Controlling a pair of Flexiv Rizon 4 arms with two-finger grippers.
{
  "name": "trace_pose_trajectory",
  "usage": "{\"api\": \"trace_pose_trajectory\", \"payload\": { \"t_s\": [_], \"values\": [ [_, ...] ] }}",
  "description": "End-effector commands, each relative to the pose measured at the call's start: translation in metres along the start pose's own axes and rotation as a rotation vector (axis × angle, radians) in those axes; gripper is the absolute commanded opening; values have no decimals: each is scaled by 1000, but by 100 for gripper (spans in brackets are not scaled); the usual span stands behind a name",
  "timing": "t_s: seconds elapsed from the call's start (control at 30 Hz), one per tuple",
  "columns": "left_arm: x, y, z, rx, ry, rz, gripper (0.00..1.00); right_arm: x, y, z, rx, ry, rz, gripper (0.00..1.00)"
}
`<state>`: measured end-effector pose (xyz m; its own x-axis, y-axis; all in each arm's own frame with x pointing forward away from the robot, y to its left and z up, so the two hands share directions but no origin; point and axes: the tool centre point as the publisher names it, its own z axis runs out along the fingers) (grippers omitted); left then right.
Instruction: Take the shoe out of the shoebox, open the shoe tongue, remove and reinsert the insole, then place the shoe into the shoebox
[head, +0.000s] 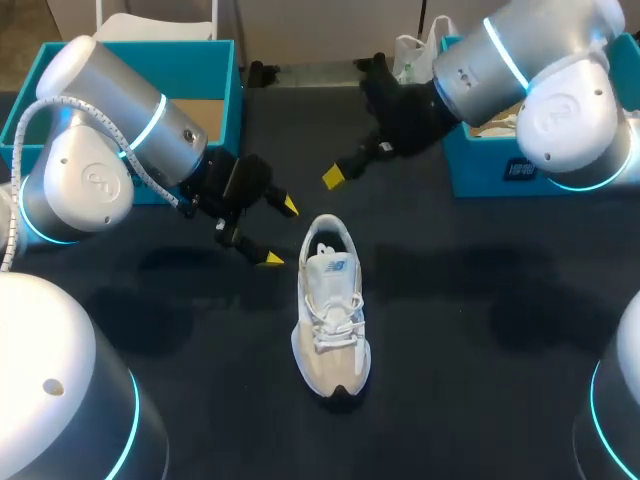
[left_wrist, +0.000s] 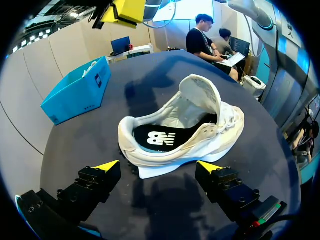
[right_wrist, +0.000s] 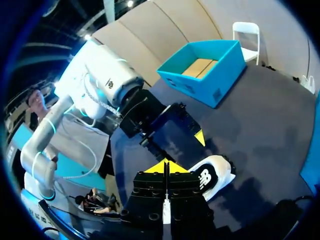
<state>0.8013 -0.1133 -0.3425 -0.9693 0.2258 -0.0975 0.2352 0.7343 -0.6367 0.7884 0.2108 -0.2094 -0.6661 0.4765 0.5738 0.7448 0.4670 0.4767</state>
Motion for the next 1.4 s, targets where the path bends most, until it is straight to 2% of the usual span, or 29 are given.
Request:
{"api": "trace_pose_trajectory", "payload": {
  "t_s": [0.03, 0.5, 0.53, 0.63, 0.67, 0.8, 1.0, 1.2, 1.4],
  "values": [
    [0, 0, 0, -4, 1, 0, 100, 6, -2, -4, 1, -89, 2, 0],
    [0, 0, 0, -4, 1, 0, 100, 6, -2, -4, 1, -89, 2, 0],
    [0, 0, -5, 2, 11, 15, 100, 3, -2, -3, 20, -169, 48, 0],
    [0, 3, -17, 13, 16, 37, 100, -1, -2, 0, 15, -299, 116, 0],
    [0, 3, -21, 13, 17, 39, 100, -2, -2, 2, -15, -308, 130, 0],
    [2, 4, -40, 37, 34, 77, 100, -8, -3, 9, 1, -444, 216, 0],
    [0, 7, -68, 54, 17, 104, 100, -10, -6, 23, -9, -524, 279, 0],
    [-7, 12, -91, 53, -9, 130, 100, -17, -10, 39, 19, -611, 343, 0],
    [-13, 14, -111, 40, -28, 160, 100, -24, -19, 50, 10, -652, 410, 0]
  ]
}}
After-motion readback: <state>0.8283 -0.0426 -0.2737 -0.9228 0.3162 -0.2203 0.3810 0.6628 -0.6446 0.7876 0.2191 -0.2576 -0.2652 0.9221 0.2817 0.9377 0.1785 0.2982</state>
